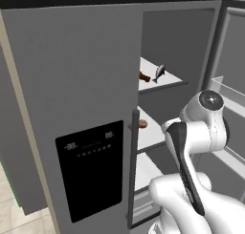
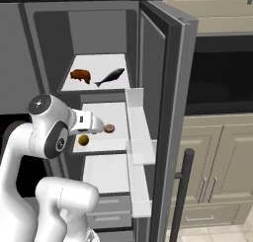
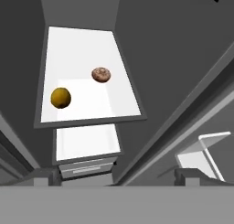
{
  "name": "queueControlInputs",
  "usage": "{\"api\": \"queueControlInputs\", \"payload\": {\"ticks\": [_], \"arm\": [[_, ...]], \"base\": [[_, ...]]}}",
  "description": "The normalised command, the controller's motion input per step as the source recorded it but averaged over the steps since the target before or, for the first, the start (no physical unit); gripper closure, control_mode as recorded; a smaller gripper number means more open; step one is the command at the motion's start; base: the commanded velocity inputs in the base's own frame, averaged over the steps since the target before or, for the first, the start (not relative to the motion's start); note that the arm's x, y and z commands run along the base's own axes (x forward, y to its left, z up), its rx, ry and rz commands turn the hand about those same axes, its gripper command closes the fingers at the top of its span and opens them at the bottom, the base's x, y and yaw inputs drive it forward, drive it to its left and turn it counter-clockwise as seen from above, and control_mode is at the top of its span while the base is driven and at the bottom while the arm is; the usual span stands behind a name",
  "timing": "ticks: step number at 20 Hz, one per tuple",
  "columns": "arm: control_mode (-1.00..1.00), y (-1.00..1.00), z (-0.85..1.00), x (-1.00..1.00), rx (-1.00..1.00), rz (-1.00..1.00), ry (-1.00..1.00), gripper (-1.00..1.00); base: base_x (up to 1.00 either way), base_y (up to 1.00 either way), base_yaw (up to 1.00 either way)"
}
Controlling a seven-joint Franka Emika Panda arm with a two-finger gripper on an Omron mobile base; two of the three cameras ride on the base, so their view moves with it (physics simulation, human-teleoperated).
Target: Gather the mushroom and lemon from the fridge and place them on a tray on the dining counter. Then gather the chicken drumstick and fish from the fridge and place them on the other tray.
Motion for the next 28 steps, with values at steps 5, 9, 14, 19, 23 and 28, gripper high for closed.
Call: {"api": "queueControlInputs", "payload": {"ticks": [5, 9, 14, 19, 23, 28], "arm": [[1.00, 0.00, 0.00, 0.00, 0.00, 0.00, 0.00, -1.00], [-1.00, 0.00, 0.00, 0.07, 0.00, 0.00, 0.00, -1.00], [-1.00, 0.00, -0.04, 0.65, 0.03, 0.00, 0.00, -1.00], [-1.00, 0.04, -0.22, 0.62, 0.06, 0.00, 0.00, -1.00], [-1.00, 0.05, -0.35, 0.51, 0.06, 0.00, 0.00, -1.00], [-1.00, 0.03, -0.37, 0.11, 0.03, 0.00, 0.02, -1.00]], "base": [[0.27, 0.00, -0.12], [0.03, 0.00, -0.03], [0.00, 0.00, 0.00], [0.00, 0.00, 0.00], [0.00, 0.00, 0.00], [0.00, 0.00, 0.00]]}}
